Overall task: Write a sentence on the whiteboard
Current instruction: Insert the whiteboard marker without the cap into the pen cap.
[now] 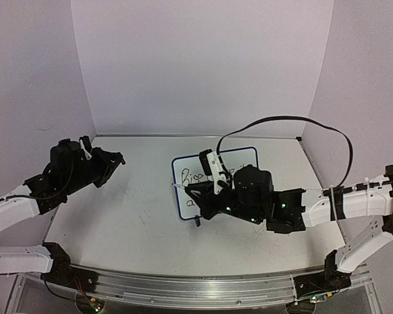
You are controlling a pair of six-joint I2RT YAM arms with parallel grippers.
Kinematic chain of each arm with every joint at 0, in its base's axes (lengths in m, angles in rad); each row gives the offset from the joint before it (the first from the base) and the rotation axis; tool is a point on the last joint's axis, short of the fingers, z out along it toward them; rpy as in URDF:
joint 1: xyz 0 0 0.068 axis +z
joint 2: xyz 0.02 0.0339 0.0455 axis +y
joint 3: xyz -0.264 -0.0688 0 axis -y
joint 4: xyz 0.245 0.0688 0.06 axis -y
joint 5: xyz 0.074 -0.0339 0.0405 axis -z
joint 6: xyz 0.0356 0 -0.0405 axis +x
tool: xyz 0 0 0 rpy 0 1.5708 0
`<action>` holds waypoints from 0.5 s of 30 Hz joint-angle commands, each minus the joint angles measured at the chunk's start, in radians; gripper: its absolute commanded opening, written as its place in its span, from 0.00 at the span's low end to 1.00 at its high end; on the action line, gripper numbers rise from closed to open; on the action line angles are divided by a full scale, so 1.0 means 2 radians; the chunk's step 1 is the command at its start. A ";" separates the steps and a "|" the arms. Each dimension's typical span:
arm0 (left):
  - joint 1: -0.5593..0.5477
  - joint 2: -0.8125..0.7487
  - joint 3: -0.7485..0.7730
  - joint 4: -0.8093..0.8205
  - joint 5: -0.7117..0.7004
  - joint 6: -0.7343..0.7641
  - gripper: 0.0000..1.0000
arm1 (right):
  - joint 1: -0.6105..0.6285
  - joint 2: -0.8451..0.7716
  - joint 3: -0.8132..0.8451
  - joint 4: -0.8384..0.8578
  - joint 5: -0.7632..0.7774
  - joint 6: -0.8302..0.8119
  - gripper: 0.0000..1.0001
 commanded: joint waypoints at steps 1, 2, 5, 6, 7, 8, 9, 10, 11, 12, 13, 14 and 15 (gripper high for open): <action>0.000 -0.017 -0.034 0.207 0.077 -0.028 0.00 | 0.018 0.055 0.076 0.095 0.015 0.036 0.00; 0.000 -0.013 -0.023 0.218 0.083 -0.021 0.00 | 0.020 0.072 0.093 0.104 0.014 0.039 0.00; 0.000 0.001 0.003 0.242 0.100 -0.010 0.00 | 0.025 0.111 0.144 0.128 0.030 0.035 0.00; 0.000 0.003 0.006 0.248 0.104 -0.012 0.00 | 0.025 0.123 0.159 0.133 0.037 0.031 0.00; 0.000 0.004 0.008 0.253 0.106 -0.015 0.00 | 0.026 0.134 0.171 0.139 0.043 0.028 0.00; 0.000 0.005 0.009 0.257 0.107 -0.018 0.00 | 0.029 0.143 0.181 0.146 0.051 0.022 0.00; 0.000 0.004 0.010 0.260 0.107 -0.022 0.00 | 0.033 0.152 0.190 0.153 0.064 0.013 0.00; 0.000 0.003 0.010 0.262 0.105 -0.027 0.00 | 0.038 0.160 0.198 0.156 0.080 0.001 0.00; 0.000 0.001 0.009 0.265 0.102 -0.031 0.00 | 0.044 0.166 0.207 0.157 0.109 -0.009 0.00; 0.000 -0.001 0.007 0.268 0.098 -0.036 0.00 | 0.050 0.171 0.214 0.157 0.134 -0.018 0.00; 0.000 -0.003 0.006 0.269 0.095 -0.041 0.00 | 0.056 0.175 0.219 0.158 0.155 -0.027 0.00; 0.000 -0.005 0.004 0.272 0.090 -0.047 0.00 | 0.060 0.180 0.225 0.159 0.172 -0.036 0.00; 0.000 -0.006 0.002 0.274 0.087 -0.054 0.00 | 0.063 0.184 0.231 0.159 0.183 -0.046 0.00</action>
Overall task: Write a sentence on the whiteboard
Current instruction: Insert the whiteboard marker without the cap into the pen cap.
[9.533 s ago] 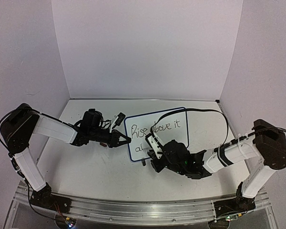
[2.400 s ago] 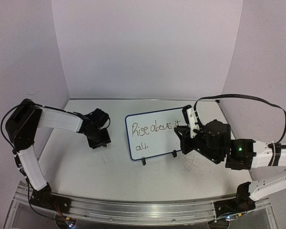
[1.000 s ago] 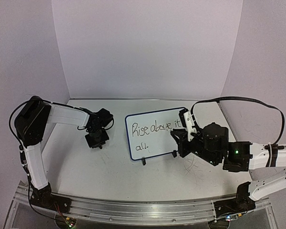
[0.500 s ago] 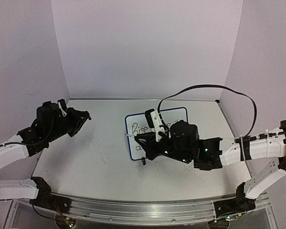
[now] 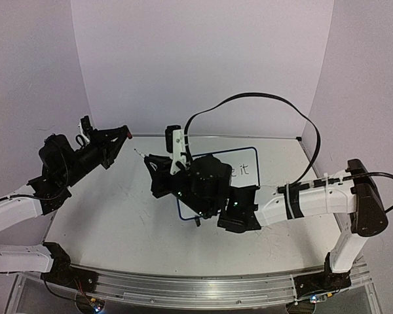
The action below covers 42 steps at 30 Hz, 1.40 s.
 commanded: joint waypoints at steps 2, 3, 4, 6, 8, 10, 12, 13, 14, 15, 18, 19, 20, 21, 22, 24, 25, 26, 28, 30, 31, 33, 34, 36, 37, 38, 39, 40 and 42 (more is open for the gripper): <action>0.000 -0.008 0.014 0.052 -0.009 -0.034 0.00 | 0.026 0.023 0.049 0.037 0.108 -0.061 0.00; 0.000 -0.006 0.014 0.056 -0.009 -0.037 0.00 | 0.028 0.026 0.053 0.041 0.113 -0.072 0.00; 0.000 -0.005 0.014 0.058 -0.009 -0.040 0.00 | 0.029 0.030 0.056 0.045 0.118 -0.083 0.00; 0.000 -0.001 0.014 0.061 -0.009 -0.046 0.00 | 0.031 0.036 0.064 0.052 0.124 -0.099 0.00; 0.000 0.002 0.014 0.064 -0.008 -0.049 0.00 | 0.032 0.043 0.072 0.054 0.131 -0.110 0.00; 0.000 0.005 0.013 0.067 -0.006 -0.053 0.00 | 0.032 0.047 0.077 0.058 0.142 -0.115 0.00; 0.000 0.005 0.011 0.068 -0.006 -0.056 0.00 | 0.032 0.051 0.083 0.061 0.147 -0.122 0.00; 0.000 0.005 0.010 0.069 -0.005 -0.057 0.00 | 0.032 0.054 0.086 0.063 0.147 -0.125 0.00; 0.000 0.005 0.008 0.070 -0.005 -0.058 0.00 | 0.032 0.056 0.089 0.064 0.147 -0.129 0.00; 0.000 0.006 0.008 0.070 -0.004 -0.059 0.00 | 0.032 0.059 0.094 0.065 0.148 -0.133 0.00; 0.000 0.011 0.011 0.071 0.000 -0.060 0.00 | 0.032 0.067 0.106 0.067 0.145 -0.138 0.00; 0.000 0.012 0.011 0.072 0.001 -0.059 0.00 | 0.032 0.069 0.110 0.067 0.141 -0.150 0.00; 0.000 0.014 0.012 0.072 0.002 -0.059 0.00 | 0.032 0.071 0.113 0.068 0.141 -0.154 0.00; 0.000 0.015 0.011 0.072 0.003 -0.061 0.00 | 0.032 0.072 0.115 0.068 0.141 -0.155 0.00; 0.000 0.017 0.012 0.073 0.004 -0.062 0.00 | 0.032 0.073 0.117 0.069 0.141 -0.157 0.00; 0.000 0.019 0.012 0.074 0.007 -0.064 0.00 | 0.032 0.077 0.121 0.069 0.143 -0.160 0.00; 0.000 0.018 0.011 0.074 0.006 -0.065 0.00 | 0.032 0.079 0.123 0.069 0.144 -0.161 0.00; 0.000 0.017 0.010 0.075 0.006 -0.065 0.00 | 0.032 0.081 0.126 0.069 0.147 -0.162 0.00; 0.000 0.016 0.011 0.075 0.006 -0.064 0.00 | 0.032 0.083 0.128 0.069 0.154 -0.164 0.00; 0.000 0.015 0.011 0.076 0.007 -0.064 0.00 | 0.032 0.084 0.128 0.069 0.156 -0.165 0.00; 0.000 0.015 0.011 0.076 0.008 -0.064 0.00 | 0.032 0.085 0.129 0.069 0.155 -0.165 0.00; 0.000 0.015 0.011 0.077 0.009 -0.065 0.00 | 0.032 0.089 0.133 0.069 0.154 -0.166 0.00; 0.000 0.016 0.011 0.078 0.010 -0.066 0.00 | 0.032 0.090 0.135 0.069 0.154 -0.167 0.00; 0.000 0.014 0.010 0.078 0.011 -0.066 0.00 | 0.032 0.092 0.138 0.069 0.154 -0.168 0.00; 0.000 0.014 0.009 0.078 0.010 -0.067 0.00 | 0.032 0.093 0.140 0.069 0.154 -0.168 0.00; 0.000 0.013 0.009 0.079 0.010 -0.067 0.00 | 0.032 0.094 0.140 0.069 0.155 -0.168 0.00; 0.000 0.013 0.009 0.079 0.010 -0.067 0.00 | 0.032 0.095 0.141 0.068 0.156 -0.168 0.00; 0.000 0.013 0.009 0.079 0.011 -0.066 0.00 | 0.032 0.096 0.141 0.068 0.157 -0.167 0.00; -0.001 0.012 0.009 0.080 0.012 -0.067 0.00 | 0.032 0.096 0.140 0.068 0.157 -0.166 0.00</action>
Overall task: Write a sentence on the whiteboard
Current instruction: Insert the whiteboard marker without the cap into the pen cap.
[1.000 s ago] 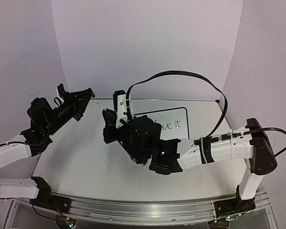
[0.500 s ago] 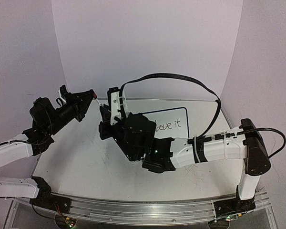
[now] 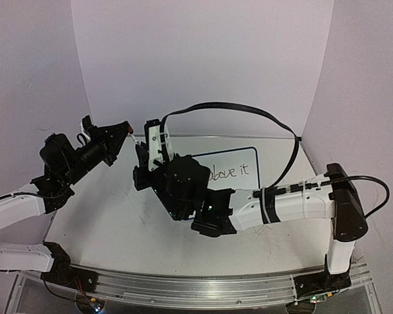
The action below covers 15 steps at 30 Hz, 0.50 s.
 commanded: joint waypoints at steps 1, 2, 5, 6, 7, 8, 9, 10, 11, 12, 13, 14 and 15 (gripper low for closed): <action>-0.001 -0.005 0.009 0.026 0.008 -0.003 0.00 | 0.000 0.008 0.022 0.019 0.010 -0.006 0.00; -0.001 -0.004 0.008 0.027 0.009 -0.004 0.00 | 0.000 0.010 0.024 0.019 0.011 -0.007 0.00; -0.001 -0.005 0.007 0.028 0.010 -0.006 0.00 | -0.001 0.014 0.029 0.019 0.014 -0.009 0.00; 0.000 -0.005 0.006 0.029 0.010 -0.006 0.00 | -0.001 0.015 0.030 0.019 0.015 -0.010 0.00; 0.000 -0.006 0.005 0.029 0.011 -0.007 0.00 | -0.001 0.016 0.031 0.019 0.016 -0.011 0.00; -0.001 -0.006 0.005 0.029 0.011 -0.007 0.00 | -0.001 0.016 0.032 0.019 0.018 -0.011 0.00; -0.001 -0.005 0.004 0.029 0.011 -0.008 0.00 | -0.001 0.017 0.032 0.019 0.020 -0.011 0.00; -0.001 -0.005 0.004 0.029 0.011 -0.007 0.00 | -0.001 0.016 0.032 0.019 0.021 -0.013 0.00; -0.001 -0.006 0.004 0.029 0.011 -0.006 0.00 | -0.001 0.015 0.031 0.020 0.022 -0.014 0.00; -0.001 -0.006 0.003 0.029 0.009 -0.005 0.00 | -0.001 0.012 0.028 0.022 0.022 -0.015 0.00; -0.001 -0.006 0.002 0.029 0.006 -0.004 0.00 | -0.001 0.006 0.022 0.026 0.021 -0.015 0.00; 0.000 -0.007 0.001 0.029 0.004 -0.002 0.00 | -0.001 0.001 0.016 0.030 0.019 -0.015 0.00; 0.000 -0.007 0.001 0.029 0.002 0.000 0.00 | -0.001 -0.003 0.009 0.034 0.018 -0.016 0.00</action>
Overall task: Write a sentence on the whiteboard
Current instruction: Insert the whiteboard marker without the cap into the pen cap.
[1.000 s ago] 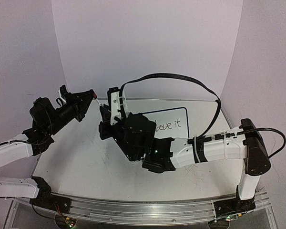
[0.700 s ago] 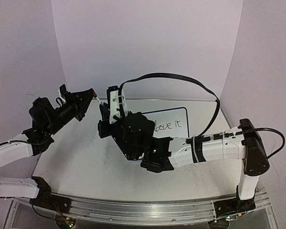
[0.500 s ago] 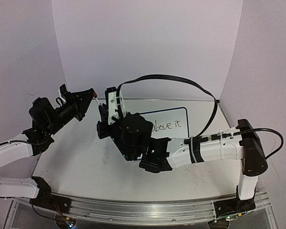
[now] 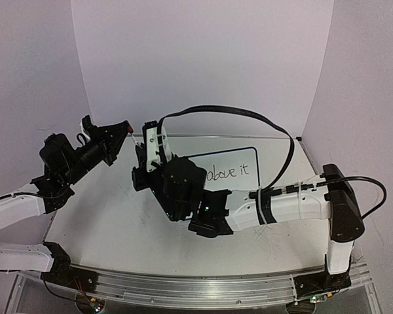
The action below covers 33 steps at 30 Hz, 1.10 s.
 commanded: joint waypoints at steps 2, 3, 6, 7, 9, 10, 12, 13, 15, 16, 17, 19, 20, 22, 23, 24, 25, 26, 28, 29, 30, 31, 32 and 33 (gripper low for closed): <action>-0.001 -0.004 0.003 0.025 -0.001 0.005 0.00 | -0.001 -0.024 -0.014 0.043 -0.004 -0.012 0.00; -0.001 -0.002 0.004 0.025 -0.002 0.005 0.00 | -0.001 -0.028 -0.020 0.050 -0.011 -0.013 0.00; 0.000 0.002 0.005 0.025 -0.001 0.005 0.00 | 0.000 -0.033 -0.027 0.057 -0.016 -0.014 0.00; 0.000 0.003 0.006 0.025 -0.001 0.006 0.00 | 0.000 -0.033 -0.028 0.057 -0.017 -0.015 0.00; -0.001 0.002 0.006 0.025 -0.001 0.008 0.00 | 0.000 -0.033 -0.029 0.058 -0.016 -0.015 0.00; -0.001 0.002 0.007 0.025 -0.001 0.008 0.00 | -0.001 -0.032 -0.028 0.059 -0.012 -0.015 0.00; -0.001 0.002 0.006 0.025 0.001 0.009 0.00 | -0.001 -0.030 -0.027 0.062 -0.004 -0.019 0.00; -0.001 0.002 0.005 0.025 0.001 0.008 0.00 | -0.001 -0.029 -0.028 0.067 -0.003 -0.022 0.00; -0.001 0.001 0.002 0.024 0.001 0.007 0.00 | 0.000 -0.029 -0.028 0.074 -0.001 -0.026 0.00; -0.001 0.001 -0.001 0.024 0.000 0.006 0.00 | 0.000 -0.029 -0.027 0.076 0.001 -0.027 0.00; -0.001 0.001 -0.002 0.024 0.000 0.005 0.00 | 0.000 -0.029 -0.027 0.078 0.003 -0.029 0.00; -0.001 0.003 -0.003 0.024 0.001 0.003 0.00 | -0.001 -0.028 -0.026 0.082 0.005 -0.033 0.00; -0.001 0.004 -0.004 0.024 0.002 0.002 0.00 | -0.001 -0.027 -0.024 0.082 0.006 -0.036 0.00; -0.001 0.006 -0.002 0.024 0.005 0.002 0.00 | -0.001 -0.023 -0.020 0.082 0.007 -0.038 0.00; -0.001 0.006 -0.002 0.024 0.005 0.002 0.00 | -0.001 -0.022 -0.019 0.082 0.006 -0.038 0.00; -0.001 0.006 -0.001 0.025 0.005 0.001 0.00 | -0.001 -0.021 -0.017 0.082 0.006 -0.038 0.00; -0.001 0.006 -0.001 0.025 0.006 0.001 0.00 | -0.001 -0.020 -0.016 0.082 0.005 -0.037 0.00; -0.001 0.006 0.000 0.025 0.008 0.002 0.00 | -0.001 -0.018 -0.014 0.082 0.004 -0.037 0.00; -0.001 0.007 0.002 0.025 0.010 0.002 0.00 | -0.001 -0.015 -0.011 0.081 0.004 -0.038 0.00; -0.001 0.007 0.003 0.025 0.011 0.002 0.00 | -0.001 -0.013 -0.010 0.081 0.003 -0.038 0.00; -0.001 0.007 0.003 0.025 0.012 0.001 0.00 | -0.002 -0.012 -0.008 0.081 0.003 -0.039 0.00; -0.001 0.007 0.003 0.025 0.012 0.001 0.00 | -0.002 -0.010 -0.006 0.080 0.003 -0.039 0.00; -0.001 0.006 0.004 0.025 0.013 0.000 0.00 | -0.002 -0.009 -0.004 0.080 0.003 -0.039 0.00; -0.001 0.006 0.004 0.025 0.014 0.000 0.00 | -0.002 -0.008 -0.002 0.080 0.003 -0.039 0.00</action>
